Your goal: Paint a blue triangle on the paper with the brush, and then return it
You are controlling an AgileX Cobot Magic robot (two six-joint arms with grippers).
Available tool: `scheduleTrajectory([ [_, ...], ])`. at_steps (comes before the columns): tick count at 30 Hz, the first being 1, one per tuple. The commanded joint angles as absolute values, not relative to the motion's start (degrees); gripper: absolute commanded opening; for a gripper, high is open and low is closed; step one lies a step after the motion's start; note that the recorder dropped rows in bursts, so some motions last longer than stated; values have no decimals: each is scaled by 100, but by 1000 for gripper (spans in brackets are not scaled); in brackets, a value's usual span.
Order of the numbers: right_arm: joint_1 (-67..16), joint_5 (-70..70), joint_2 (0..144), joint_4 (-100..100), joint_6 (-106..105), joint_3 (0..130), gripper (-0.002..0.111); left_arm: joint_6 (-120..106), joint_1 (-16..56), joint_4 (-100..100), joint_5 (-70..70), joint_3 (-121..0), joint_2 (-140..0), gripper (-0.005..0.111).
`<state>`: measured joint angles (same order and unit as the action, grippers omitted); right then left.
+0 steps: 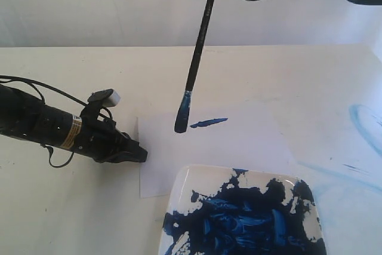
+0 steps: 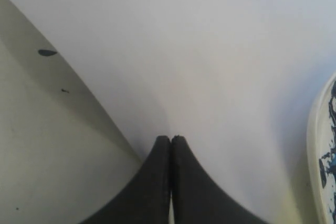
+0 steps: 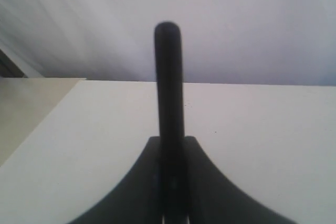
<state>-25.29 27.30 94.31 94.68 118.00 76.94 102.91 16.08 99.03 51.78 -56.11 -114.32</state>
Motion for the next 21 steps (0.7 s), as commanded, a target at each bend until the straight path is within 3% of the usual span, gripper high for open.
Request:
scheduleTrajectory([
  [1,-2499,2594,9384,9472,12055,7833,0,10259,1623,9995,4960,-5599,-11436,0],
  [10,-2513,2577,9395,9964,12055,7932,0,10259,1623,9995,4960,-5599,-11436,0],
  [14,-2513,2577,9385,9034,11982,7932,0,10259,1623,9995,4960,-5599,-11436,0],
  [17,-2526,2725,9385,8921,11574,7932,0,10259,1623,9995,4960,-5599,-11436,0],
  [21,-2496,3037,9385,7266,9490,7716,0,10259,1623,9995,4960,-5599,-11436,0],
])
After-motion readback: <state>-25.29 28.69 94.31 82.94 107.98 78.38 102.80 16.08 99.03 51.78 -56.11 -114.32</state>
